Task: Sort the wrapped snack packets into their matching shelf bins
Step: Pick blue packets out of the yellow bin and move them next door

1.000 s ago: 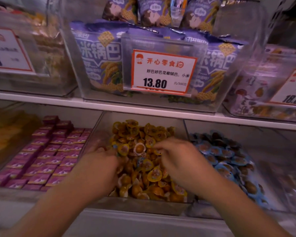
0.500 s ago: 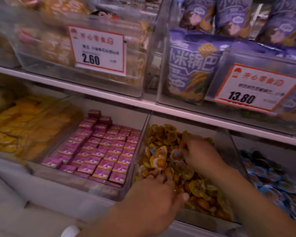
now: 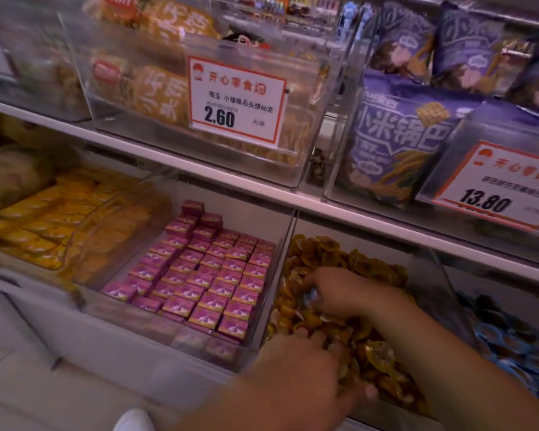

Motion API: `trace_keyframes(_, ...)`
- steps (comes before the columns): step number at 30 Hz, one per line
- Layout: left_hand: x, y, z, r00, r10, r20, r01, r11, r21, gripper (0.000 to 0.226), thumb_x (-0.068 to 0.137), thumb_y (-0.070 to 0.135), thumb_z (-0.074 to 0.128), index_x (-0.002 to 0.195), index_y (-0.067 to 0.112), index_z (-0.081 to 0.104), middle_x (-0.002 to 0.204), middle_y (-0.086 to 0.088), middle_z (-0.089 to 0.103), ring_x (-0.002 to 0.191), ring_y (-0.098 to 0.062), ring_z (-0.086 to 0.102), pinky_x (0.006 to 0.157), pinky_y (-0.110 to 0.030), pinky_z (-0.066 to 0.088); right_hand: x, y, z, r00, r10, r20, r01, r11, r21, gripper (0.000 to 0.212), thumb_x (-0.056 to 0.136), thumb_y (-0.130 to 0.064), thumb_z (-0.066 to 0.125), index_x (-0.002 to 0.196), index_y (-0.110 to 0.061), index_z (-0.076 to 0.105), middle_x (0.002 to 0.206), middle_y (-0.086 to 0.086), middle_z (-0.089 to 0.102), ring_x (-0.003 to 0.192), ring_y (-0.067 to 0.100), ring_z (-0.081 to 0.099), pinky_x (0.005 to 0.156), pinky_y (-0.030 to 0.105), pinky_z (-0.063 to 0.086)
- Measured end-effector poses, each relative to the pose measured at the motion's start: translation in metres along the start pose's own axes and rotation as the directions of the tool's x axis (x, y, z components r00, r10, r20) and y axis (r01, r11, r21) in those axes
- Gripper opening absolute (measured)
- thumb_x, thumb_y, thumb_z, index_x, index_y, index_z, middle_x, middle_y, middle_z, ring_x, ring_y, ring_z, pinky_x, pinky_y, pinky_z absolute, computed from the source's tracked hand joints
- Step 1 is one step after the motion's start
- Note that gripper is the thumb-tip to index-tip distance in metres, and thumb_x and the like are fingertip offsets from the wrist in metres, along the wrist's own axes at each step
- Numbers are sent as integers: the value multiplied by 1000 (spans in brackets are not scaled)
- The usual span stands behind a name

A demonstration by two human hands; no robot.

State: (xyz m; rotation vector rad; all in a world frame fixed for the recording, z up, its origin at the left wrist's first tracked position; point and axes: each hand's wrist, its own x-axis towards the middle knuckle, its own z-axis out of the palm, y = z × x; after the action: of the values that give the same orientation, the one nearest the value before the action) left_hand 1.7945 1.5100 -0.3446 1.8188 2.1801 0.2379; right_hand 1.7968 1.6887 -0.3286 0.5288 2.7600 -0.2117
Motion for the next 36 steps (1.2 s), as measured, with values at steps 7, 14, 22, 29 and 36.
trace_keyframes(7, 1, -3, -1, 1000, -8, 8, 8, 1000, -3, 83, 86, 81, 19, 139, 22, 41, 143, -7, 44, 126, -30, 45, 107, -52, 31, -27, 32, 2, 988, 142, -52, -128, 968, 217, 31, 75, -39, 78, 85, -25, 53, 86, -8, 58, 76, 8, 56, 57, 26, 40)
trace_keyframes(14, 10, -4, -17, 946, -99, -308, 42, 982, -184, 51, 94, 65, 27, 105, 27, 58, 102, 4, 65, 96, -18, 62, 80, -33, 48, -80, 35, -5, 797, 262, -544, 61, 862, 504, 24, 82, -32, 77, 76, -31, 54, 79, -10, 65, 75, 5, 62, 62, 21, 45)
trace_keyframes(22, 49, -5, -17, 892, -158, -424, 82, 978, -193, 33, 92, 46, 50, 120, 31, 58, 117, 7, 58, 107, -20, 61, 93, -38, 48, -180, 92, 5, 464, 427, -776, 38, 865, 500, 18, 92, -39, 64, 109, -32, 70, 103, -21, 70, 94, -2, 62, 84, 6, 42)
trace_keyframes(29, 129, -20, -15, 872, -356, -337, 328, 934, -140, 77, 86, 66, 52, 147, 25, 31, 148, -17, 37, 130, -41, 46, 104, -49, 43, -178, 117, 51, 585, 495, -642, -146, 844, 517, 27, 97, -24, 57, 115, -12, 73, 124, 8, 67, 123, 27, 56, 105, 41, 43)
trace_keyframes(36, 182, -41, -14, 920, -371, -123, 368, 929, -46, 97, 54, 102, 35, 130, 42, 43, 122, -9, 52, 116, -34, 51, 99, -42, 43, -161, 87, 50, 570, 536, -623, 121, 696, 708, 43, 89, -57, 44, 121, -32, 56, 114, -16, 60, 105, 0, 55, 88, 23, 50)
